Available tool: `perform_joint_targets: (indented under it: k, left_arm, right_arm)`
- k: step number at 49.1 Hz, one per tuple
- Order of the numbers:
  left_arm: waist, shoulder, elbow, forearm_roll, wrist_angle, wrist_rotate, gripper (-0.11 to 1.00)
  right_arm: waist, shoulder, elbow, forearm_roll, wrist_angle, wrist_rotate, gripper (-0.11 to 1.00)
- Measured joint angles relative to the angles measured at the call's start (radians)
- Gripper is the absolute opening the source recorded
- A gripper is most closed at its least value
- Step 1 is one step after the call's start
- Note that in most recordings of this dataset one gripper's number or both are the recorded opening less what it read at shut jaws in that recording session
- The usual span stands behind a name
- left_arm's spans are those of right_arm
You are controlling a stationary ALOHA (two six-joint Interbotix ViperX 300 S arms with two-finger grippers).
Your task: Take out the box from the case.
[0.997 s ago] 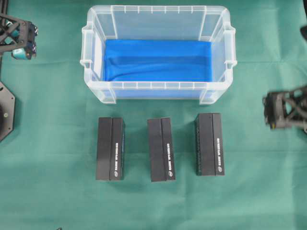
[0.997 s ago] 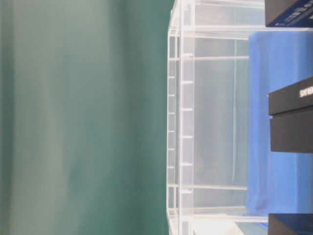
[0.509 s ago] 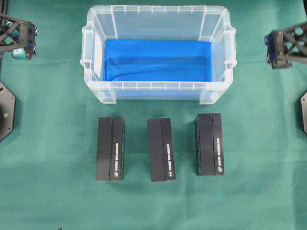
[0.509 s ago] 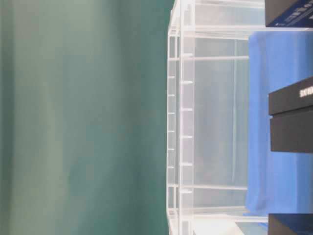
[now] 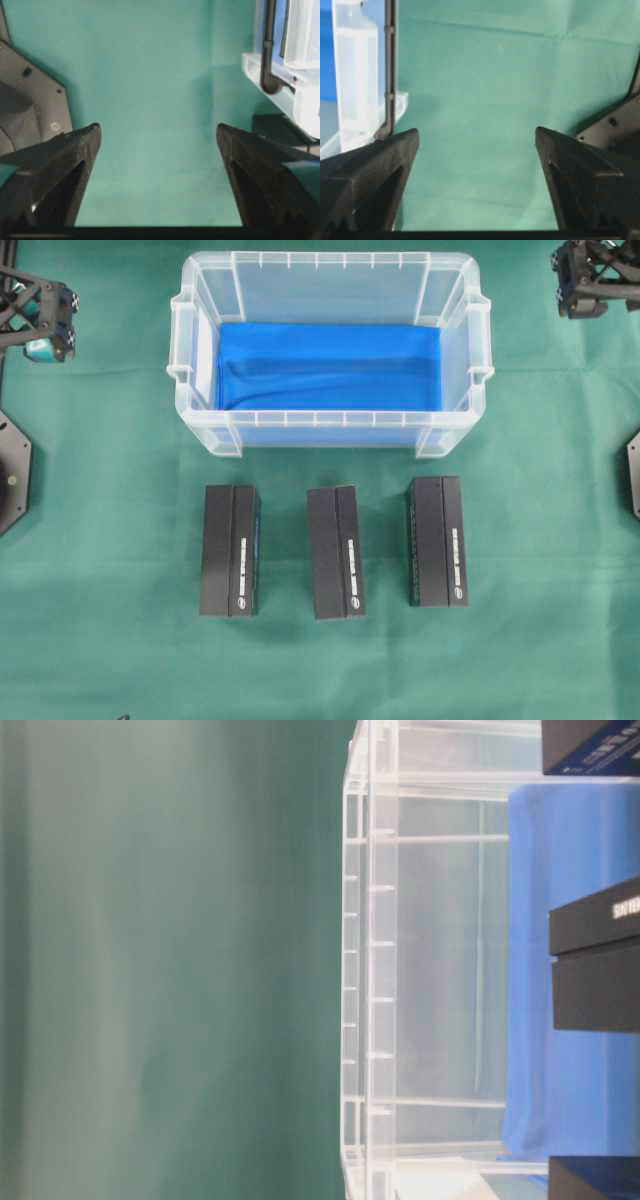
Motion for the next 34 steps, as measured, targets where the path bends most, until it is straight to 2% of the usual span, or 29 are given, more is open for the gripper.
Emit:
perform_joint_targets:
  k: [11, 34]
  left_arm:
    - [0.003, 0.0, 0.0, 0.0, -0.002, 0.0, 0.98]
    - [0.015, -0.002, 0.0, 0.0, -0.002, 0.002, 0.98]
  right_arm:
    - [0.0, 0.009, 0.0, 0.02, -0.006, 0.0, 0.92]
    - [0.0, 0.009, 0.0, 0.021, -0.009, 0.002, 0.92]
